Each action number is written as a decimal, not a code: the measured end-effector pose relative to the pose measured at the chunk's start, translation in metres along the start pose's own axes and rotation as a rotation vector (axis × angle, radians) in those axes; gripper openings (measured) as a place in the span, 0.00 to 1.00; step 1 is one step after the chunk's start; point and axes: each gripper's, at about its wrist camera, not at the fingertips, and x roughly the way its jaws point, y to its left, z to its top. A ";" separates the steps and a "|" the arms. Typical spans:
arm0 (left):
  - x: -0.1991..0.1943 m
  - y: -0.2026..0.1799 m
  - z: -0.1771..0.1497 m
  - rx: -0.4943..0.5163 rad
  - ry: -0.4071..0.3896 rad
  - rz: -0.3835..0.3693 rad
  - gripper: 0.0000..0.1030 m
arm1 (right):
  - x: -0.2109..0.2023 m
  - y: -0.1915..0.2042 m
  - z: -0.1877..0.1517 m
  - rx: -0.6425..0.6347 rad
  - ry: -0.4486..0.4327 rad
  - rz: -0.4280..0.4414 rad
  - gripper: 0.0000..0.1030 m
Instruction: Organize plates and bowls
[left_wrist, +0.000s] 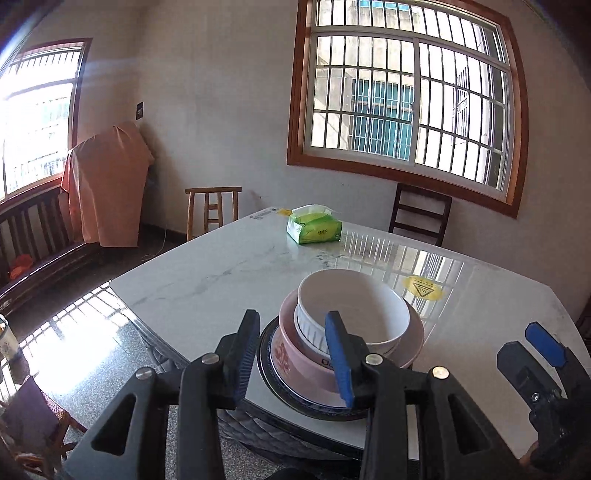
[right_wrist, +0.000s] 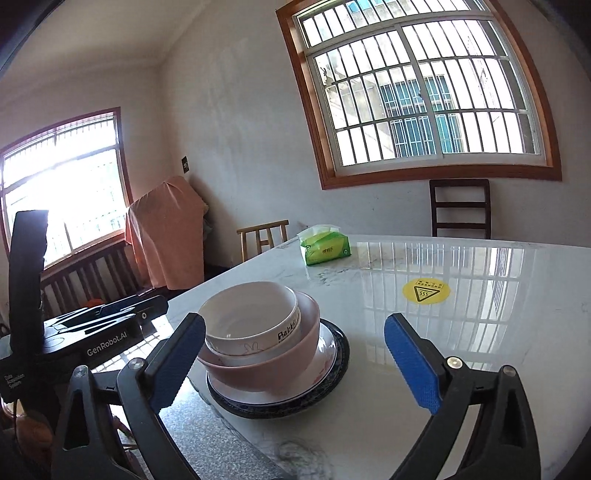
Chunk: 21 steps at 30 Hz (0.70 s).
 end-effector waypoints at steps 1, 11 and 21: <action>-0.003 0.000 0.000 -0.004 -0.012 -0.001 0.36 | -0.003 -0.001 -0.001 -0.002 -0.006 -0.004 0.96; -0.059 -0.014 0.007 0.038 -0.176 -0.034 0.71 | -0.026 -0.009 -0.014 -0.008 -0.012 -0.004 0.97; -0.070 -0.015 0.013 0.016 -0.114 -0.079 0.86 | -0.040 -0.009 -0.018 -0.016 -0.036 0.002 0.97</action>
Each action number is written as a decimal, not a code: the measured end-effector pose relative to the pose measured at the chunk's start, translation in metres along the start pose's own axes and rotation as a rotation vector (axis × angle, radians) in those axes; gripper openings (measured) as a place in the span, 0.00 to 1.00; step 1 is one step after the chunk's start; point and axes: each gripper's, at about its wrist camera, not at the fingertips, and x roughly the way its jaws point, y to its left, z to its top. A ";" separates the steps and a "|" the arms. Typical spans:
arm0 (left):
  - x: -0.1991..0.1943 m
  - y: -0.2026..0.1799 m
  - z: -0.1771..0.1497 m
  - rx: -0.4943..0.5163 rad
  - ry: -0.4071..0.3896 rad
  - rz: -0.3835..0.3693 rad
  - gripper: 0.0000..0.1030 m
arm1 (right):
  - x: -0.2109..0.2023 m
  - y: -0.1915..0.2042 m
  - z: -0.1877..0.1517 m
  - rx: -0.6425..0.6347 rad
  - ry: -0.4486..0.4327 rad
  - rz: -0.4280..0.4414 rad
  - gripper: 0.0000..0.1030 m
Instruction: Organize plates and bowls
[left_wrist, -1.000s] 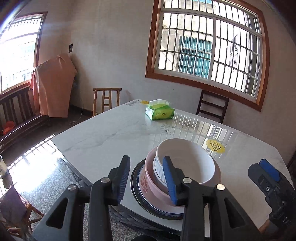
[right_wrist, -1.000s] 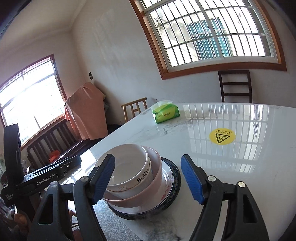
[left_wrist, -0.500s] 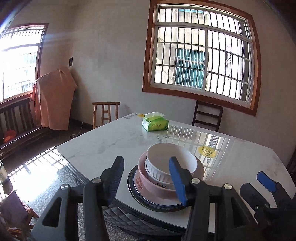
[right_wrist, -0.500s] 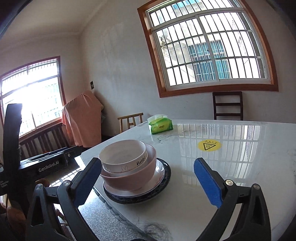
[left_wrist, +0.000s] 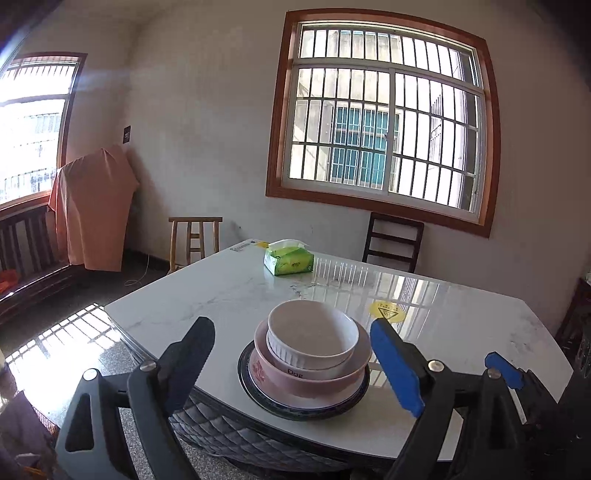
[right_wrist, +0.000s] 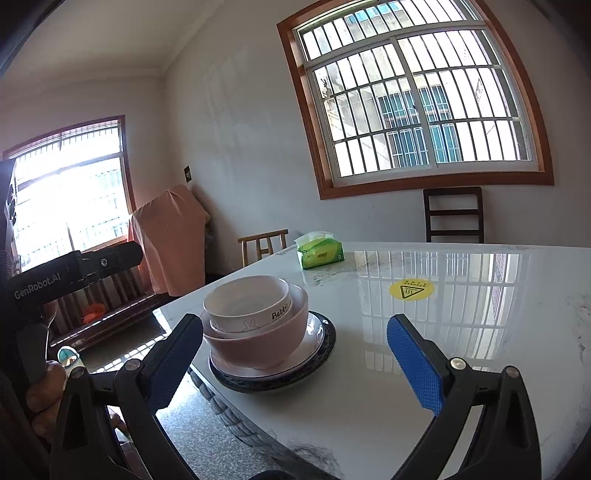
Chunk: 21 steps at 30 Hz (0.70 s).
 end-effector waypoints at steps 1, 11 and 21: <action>-0.002 0.000 0.000 0.002 -0.001 0.002 0.86 | 0.000 0.000 -0.001 -0.004 0.000 0.000 0.97; -0.017 -0.003 -0.001 0.011 -0.029 0.016 1.00 | -0.004 0.000 -0.002 -0.004 -0.001 0.013 0.97; -0.001 0.002 -0.016 -0.014 0.067 0.023 1.00 | -0.007 -0.004 -0.008 0.010 0.023 0.012 0.97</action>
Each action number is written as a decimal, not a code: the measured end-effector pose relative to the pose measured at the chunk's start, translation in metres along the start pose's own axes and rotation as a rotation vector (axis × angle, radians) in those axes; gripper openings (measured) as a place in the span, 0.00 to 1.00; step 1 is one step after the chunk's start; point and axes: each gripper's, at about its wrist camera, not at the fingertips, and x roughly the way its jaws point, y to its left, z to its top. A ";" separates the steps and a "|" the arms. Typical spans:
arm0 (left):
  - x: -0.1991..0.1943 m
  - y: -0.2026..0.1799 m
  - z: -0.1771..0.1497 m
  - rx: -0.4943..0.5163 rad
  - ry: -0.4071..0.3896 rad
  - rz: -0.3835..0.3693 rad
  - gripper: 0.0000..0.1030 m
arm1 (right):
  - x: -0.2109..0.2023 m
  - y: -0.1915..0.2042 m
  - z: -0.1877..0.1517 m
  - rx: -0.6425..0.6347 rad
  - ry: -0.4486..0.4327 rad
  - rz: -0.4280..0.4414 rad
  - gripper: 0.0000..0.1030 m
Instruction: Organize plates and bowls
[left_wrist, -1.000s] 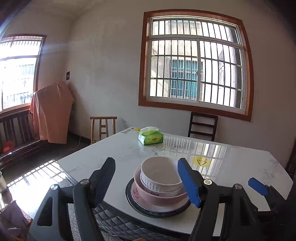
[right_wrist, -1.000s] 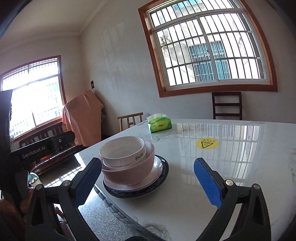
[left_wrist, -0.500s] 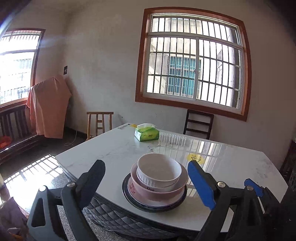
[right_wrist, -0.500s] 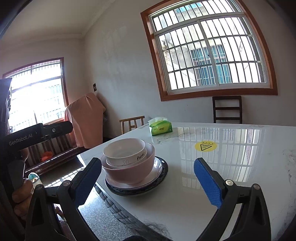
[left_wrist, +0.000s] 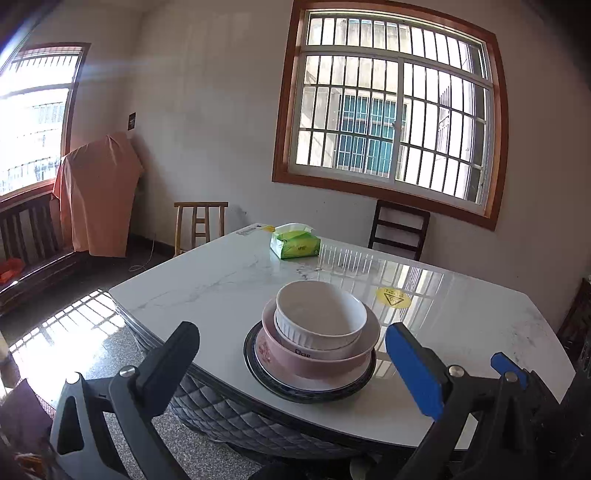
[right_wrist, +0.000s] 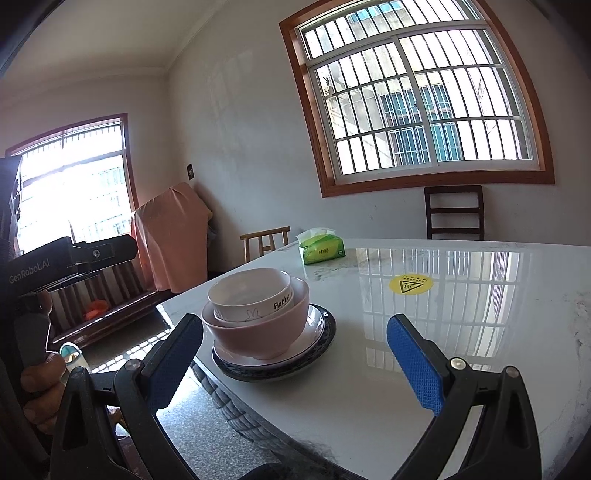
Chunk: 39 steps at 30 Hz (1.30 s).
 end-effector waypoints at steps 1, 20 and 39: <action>0.002 -0.001 -0.002 0.006 0.009 0.009 1.00 | 0.000 0.000 -0.001 0.002 0.007 -0.001 0.97; 0.024 0.002 -0.034 0.011 0.061 0.094 1.00 | 0.004 0.003 -0.014 -0.019 0.049 -0.008 0.97; 0.035 -0.001 -0.044 0.046 0.081 0.148 1.00 | 0.009 0.004 -0.015 -0.029 0.076 0.004 0.98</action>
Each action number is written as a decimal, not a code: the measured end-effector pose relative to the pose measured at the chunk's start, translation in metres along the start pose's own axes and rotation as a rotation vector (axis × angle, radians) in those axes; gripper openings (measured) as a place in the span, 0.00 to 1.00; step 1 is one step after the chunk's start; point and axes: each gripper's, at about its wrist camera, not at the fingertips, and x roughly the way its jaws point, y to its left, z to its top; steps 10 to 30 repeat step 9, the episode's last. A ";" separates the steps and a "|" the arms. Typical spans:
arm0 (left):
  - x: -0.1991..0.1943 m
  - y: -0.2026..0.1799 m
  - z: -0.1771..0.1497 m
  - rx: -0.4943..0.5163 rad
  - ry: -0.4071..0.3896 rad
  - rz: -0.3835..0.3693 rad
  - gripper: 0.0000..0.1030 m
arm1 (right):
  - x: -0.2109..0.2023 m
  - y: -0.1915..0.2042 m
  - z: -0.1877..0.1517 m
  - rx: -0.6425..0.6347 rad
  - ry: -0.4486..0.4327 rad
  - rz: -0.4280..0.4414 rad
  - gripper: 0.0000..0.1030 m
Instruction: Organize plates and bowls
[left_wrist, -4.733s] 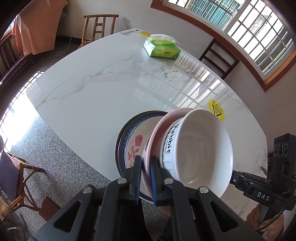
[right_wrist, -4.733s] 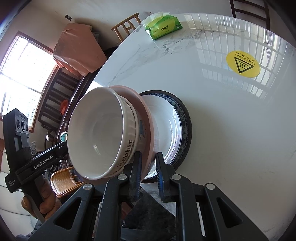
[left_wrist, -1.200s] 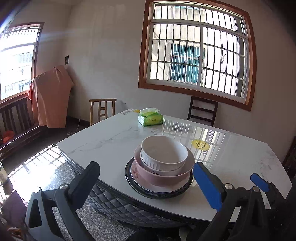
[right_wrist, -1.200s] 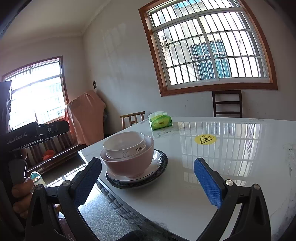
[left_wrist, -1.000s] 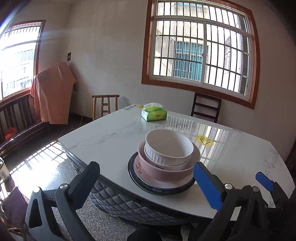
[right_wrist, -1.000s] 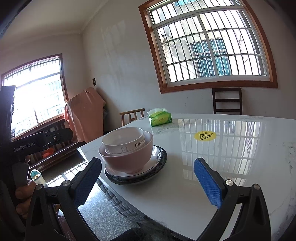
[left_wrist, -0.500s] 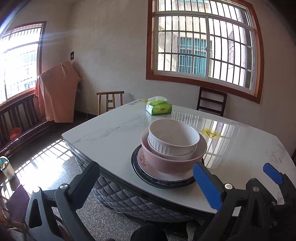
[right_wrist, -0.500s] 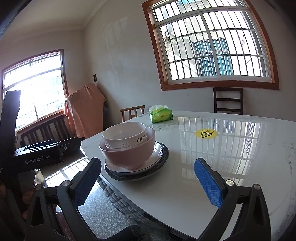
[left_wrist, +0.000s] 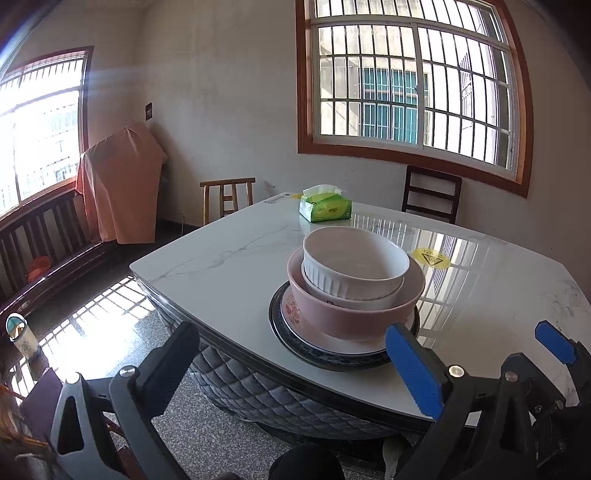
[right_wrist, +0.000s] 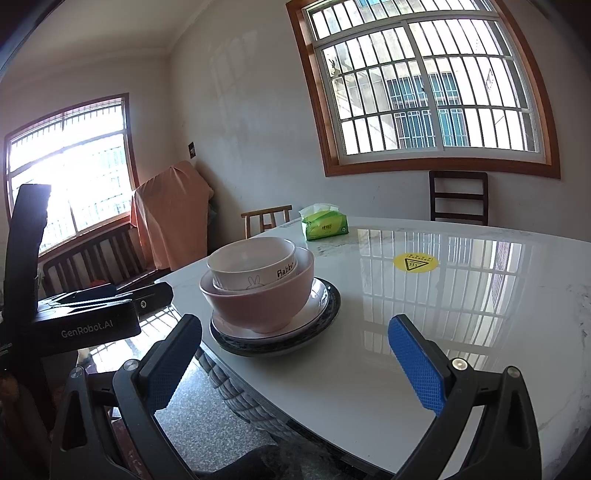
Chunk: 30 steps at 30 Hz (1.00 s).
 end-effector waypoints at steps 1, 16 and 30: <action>0.000 0.000 0.000 0.002 0.000 0.001 1.00 | 0.001 -0.001 0.000 0.004 0.003 0.001 0.98; 0.006 -0.004 0.001 0.014 0.038 -0.021 1.00 | 0.005 -0.030 0.005 0.037 0.051 -0.060 0.99; 0.006 -0.004 0.001 0.014 0.038 -0.021 1.00 | 0.005 -0.030 0.005 0.037 0.051 -0.060 0.99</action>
